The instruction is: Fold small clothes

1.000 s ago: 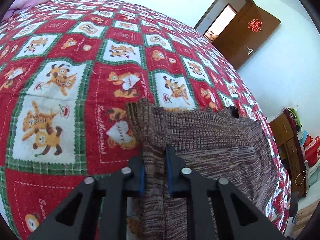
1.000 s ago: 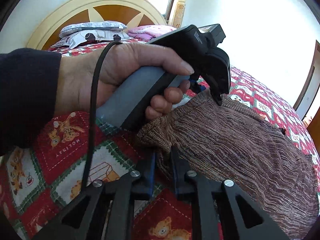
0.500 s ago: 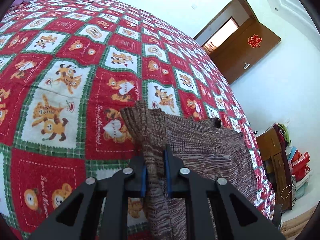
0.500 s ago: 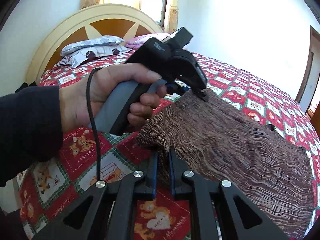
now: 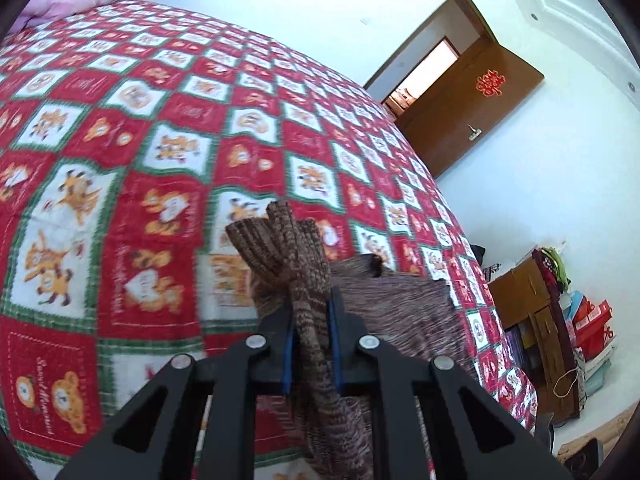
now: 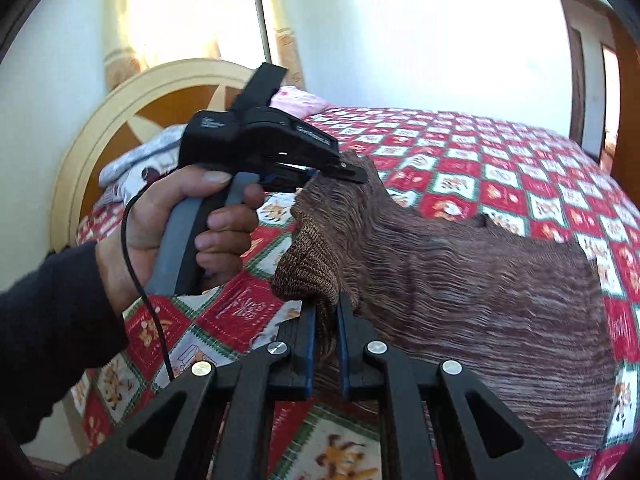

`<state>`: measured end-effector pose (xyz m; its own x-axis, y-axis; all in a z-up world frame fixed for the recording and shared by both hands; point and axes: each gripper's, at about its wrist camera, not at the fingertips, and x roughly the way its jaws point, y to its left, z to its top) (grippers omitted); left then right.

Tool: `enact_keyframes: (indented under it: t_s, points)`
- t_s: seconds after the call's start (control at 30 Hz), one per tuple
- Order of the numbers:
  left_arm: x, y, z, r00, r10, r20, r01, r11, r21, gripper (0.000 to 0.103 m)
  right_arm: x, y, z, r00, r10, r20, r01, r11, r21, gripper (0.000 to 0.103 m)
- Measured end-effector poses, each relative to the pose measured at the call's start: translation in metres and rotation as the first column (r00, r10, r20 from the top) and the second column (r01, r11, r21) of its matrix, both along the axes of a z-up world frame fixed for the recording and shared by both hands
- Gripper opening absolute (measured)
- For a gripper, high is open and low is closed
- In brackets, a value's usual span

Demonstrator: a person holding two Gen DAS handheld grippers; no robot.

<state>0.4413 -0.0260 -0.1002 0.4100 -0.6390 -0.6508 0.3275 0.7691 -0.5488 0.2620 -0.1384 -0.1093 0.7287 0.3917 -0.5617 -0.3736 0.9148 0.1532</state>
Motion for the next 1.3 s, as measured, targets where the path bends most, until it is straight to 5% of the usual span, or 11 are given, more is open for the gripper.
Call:
enact_keyframes:
  t_s: [0.5, 0.83, 1.3]
  points:
    - [-0.006, -0.077, 0.026, 0.997, -0.073, 0.035, 0.073, 0.997, 0.006, 0.014, -0.010, -0.086, 0.005, 0.993, -0.074, -0.090, 0.087, 0.984, 0.157, 0.009]
    - [-0.018, -0.170, 0.031, 0.980, -0.193, 0.043, 0.190, 0.980, 0.065, 0.014, -0.026, -0.155, -0.005, 0.975, -0.157, -0.157, 0.190, 0.957, 0.220, 0.009]
    - [-0.048, -0.280, -0.012, 0.942, -0.336, 0.024, 0.320, 0.916, 0.244, 0.018, -0.038, -0.252, -0.076, 0.870, -0.281, -0.406, 0.421, 0.851, 0.313, 0.009]
